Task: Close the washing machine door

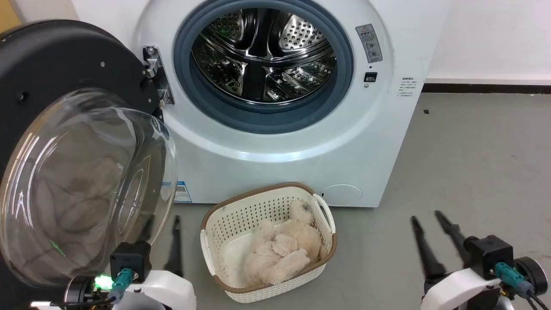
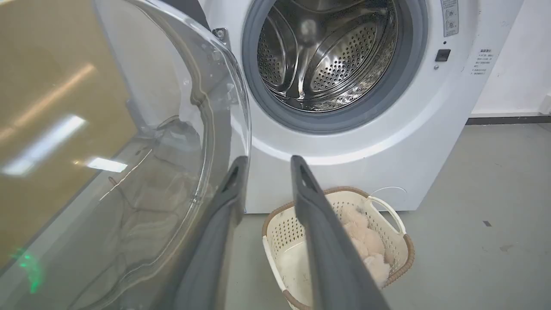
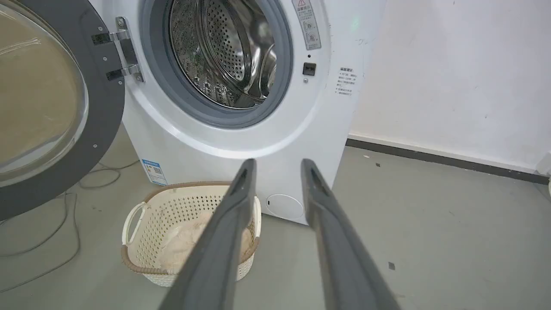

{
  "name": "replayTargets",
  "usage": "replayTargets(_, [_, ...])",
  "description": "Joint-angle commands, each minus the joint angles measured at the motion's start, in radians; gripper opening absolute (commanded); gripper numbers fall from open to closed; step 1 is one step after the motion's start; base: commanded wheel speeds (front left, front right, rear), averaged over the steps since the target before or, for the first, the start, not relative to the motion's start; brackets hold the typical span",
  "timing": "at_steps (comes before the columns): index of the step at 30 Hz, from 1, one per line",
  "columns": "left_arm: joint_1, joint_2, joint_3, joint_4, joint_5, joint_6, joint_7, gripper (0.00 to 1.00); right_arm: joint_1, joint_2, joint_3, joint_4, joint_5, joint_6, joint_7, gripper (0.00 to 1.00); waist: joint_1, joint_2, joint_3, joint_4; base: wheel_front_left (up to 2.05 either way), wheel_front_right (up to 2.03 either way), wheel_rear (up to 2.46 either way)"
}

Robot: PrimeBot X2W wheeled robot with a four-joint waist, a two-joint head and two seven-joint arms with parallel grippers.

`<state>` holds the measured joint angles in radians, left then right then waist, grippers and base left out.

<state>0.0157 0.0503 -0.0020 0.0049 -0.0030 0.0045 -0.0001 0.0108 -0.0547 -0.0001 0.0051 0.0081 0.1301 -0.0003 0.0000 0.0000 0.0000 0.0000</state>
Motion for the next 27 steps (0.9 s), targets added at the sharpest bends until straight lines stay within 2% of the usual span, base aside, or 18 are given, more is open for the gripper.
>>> replayTargets(1, [0.0, 0.0, 0.0, 0.0, 0.0, 0.0, -0.001, 1.0, 0.0, 0.0, 0.0, 0.0, 0.001, 0.0, -0.001, 1.0, 0.0, 0.0, 0.0, 0.0, 0.0, 0.0, 0.0])
replayTargets(16, [0.005, 0.0, -0.012, 0.001, -0.007, 0.01, -0.03, 1.0, 0.004, 0.001, 0.006, 0.001, 0.025, 0.0, -0.03, 1.0, 0.0, 0.0, 0.0, 0.006, 0.0, 0.0, 0.0])
replayTargets(27, [0.009, 0.001, -0.019, 0.0, -0.011, 0.018, -0.053, 1.0, 0.008, 0.001, 0.018, -0.001, 0.043, 0.0, -0.053, 1.0, 0.0, 0.0, -0.002, 0.035, 0.0, 0.0, 0.0])
